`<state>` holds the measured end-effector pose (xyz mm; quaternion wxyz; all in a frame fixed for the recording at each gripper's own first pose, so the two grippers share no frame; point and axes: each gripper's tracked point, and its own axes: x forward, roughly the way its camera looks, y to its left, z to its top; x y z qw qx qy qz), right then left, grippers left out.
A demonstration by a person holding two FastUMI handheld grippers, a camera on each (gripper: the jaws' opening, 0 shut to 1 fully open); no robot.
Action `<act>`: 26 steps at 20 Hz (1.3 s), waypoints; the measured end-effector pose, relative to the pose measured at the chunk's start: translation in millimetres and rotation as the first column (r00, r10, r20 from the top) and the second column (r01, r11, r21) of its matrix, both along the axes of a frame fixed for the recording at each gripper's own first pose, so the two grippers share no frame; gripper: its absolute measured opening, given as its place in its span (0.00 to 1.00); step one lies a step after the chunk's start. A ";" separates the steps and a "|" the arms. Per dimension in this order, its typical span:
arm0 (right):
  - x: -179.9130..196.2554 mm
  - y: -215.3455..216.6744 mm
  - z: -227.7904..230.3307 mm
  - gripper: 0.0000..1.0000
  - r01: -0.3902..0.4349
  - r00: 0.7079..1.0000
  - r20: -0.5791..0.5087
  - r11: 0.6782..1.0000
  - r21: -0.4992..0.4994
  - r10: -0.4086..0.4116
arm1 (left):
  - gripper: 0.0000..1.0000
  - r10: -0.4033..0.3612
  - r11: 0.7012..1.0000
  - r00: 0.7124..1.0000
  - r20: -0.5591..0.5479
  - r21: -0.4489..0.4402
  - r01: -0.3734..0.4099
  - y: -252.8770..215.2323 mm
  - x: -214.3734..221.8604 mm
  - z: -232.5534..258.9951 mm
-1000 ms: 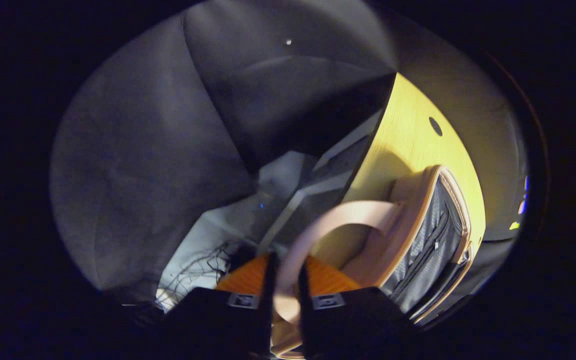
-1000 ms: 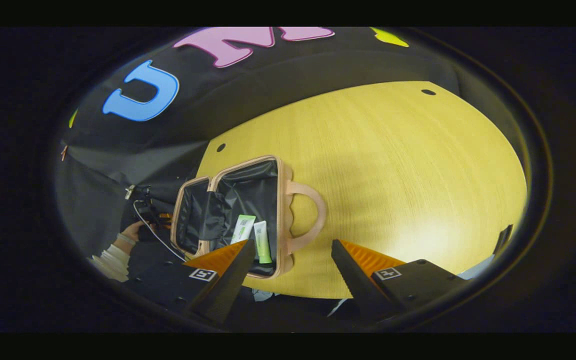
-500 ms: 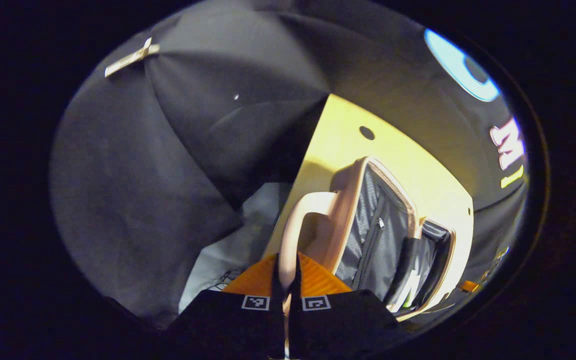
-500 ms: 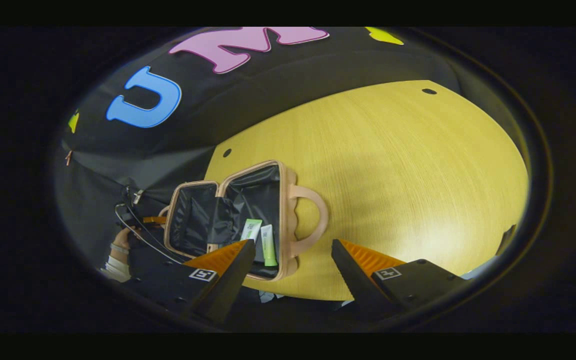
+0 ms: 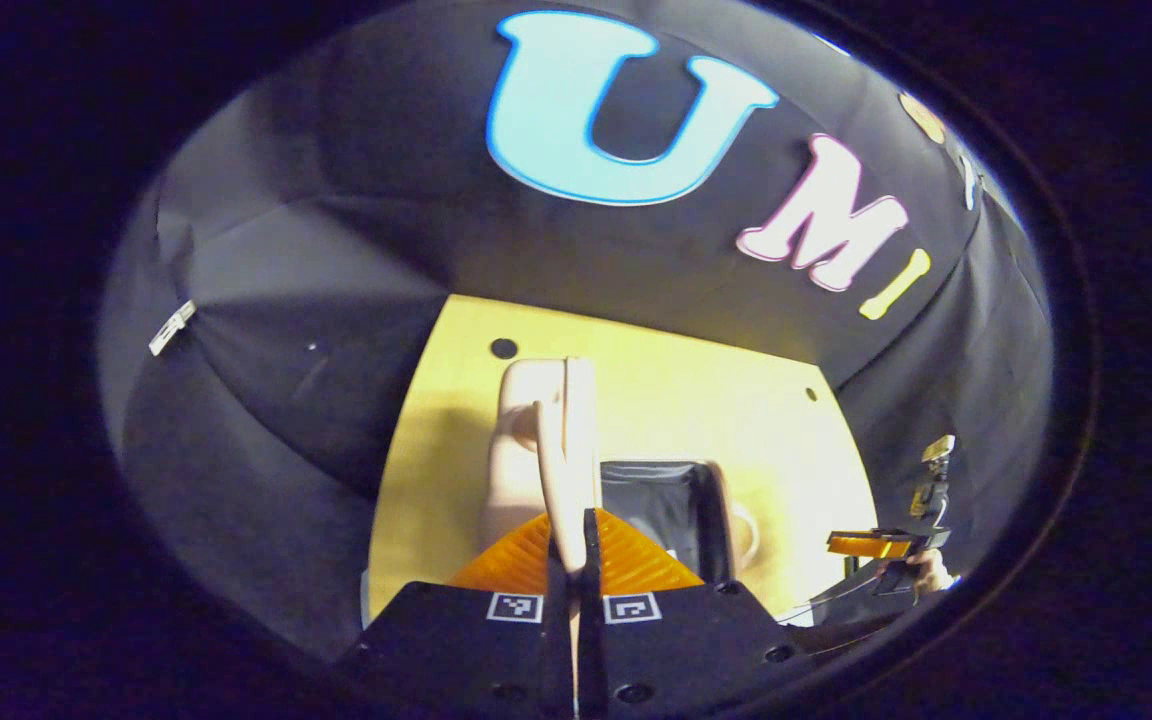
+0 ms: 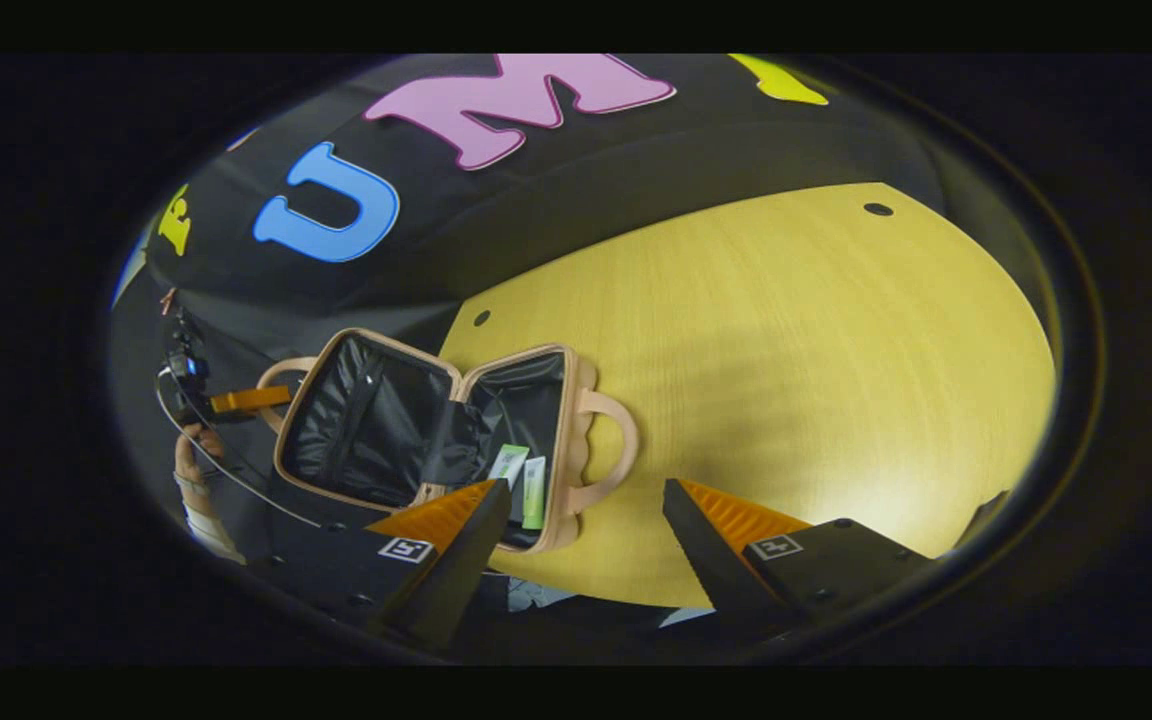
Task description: First open the suitcase, pack the skin care products into it, and then close the suitcase.
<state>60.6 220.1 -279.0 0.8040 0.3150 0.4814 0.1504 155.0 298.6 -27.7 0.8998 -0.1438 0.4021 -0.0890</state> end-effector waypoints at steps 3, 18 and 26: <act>-11.5 -32.0 0.5 0.97 0.024 1.000 0.008 1.000 -0.019 -0.024 | 0.08 -0.142 0.983 0.990 0.022 -0.117 0.143 -95.9 22.5 -4.2; -83.9 -165.1 -18.2 0.97 0.206 0.979 0.016 0.974 -0.094 -0.205 | 0.26 -0.272 0.959 0.919 -0.285 0.002 0.285 -301.5 31.6 -215.2; -70.1 -198.5 20.0 0.97 0.084 0.975 0.214 0.987 -0.136 -0.053 | 0.69 -0.109 0.990 0.994 -0.004 0.091 0.108 -315.8 13.6 -117.1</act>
